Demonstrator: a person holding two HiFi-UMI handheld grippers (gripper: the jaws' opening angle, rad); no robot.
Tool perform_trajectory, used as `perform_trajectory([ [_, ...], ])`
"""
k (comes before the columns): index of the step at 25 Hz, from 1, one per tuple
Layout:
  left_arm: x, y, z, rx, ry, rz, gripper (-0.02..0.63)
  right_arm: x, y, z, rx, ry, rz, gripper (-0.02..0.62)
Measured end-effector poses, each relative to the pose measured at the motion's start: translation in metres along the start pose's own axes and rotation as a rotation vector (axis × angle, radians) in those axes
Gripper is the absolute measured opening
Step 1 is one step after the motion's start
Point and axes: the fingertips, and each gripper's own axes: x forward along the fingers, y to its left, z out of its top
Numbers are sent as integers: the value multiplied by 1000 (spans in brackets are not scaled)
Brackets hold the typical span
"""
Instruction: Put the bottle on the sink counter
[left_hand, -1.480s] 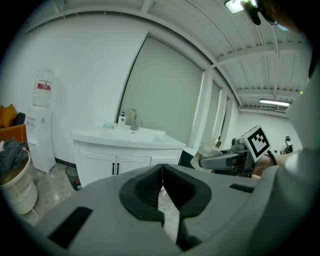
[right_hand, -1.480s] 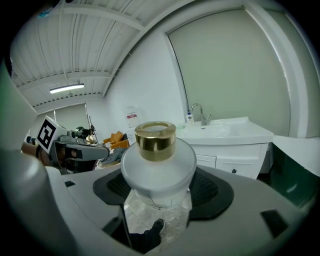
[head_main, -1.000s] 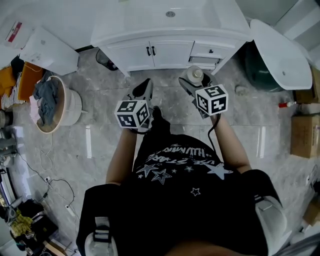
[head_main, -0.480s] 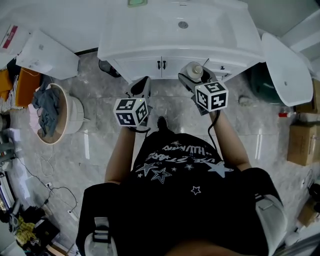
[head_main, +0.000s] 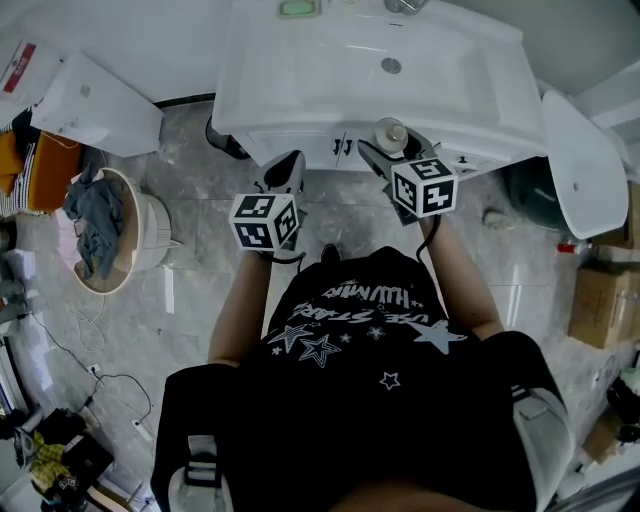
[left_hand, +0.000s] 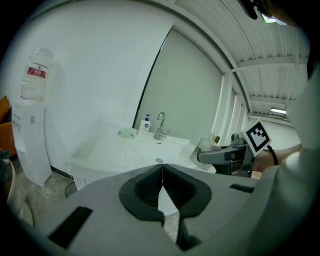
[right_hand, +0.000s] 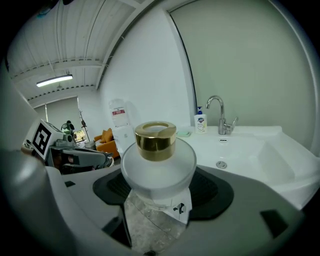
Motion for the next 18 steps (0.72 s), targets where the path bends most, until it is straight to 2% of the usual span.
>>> perform_trajectory([
  [9, 30, 41, 16, -28, 9, 61, 9, 64, -11, 27, -38, 29, 87, 330],
  [18, 60, 96, 42, -95, -15, 240, 9, 160, -15, 65, -126, 75, 275, 330],
])
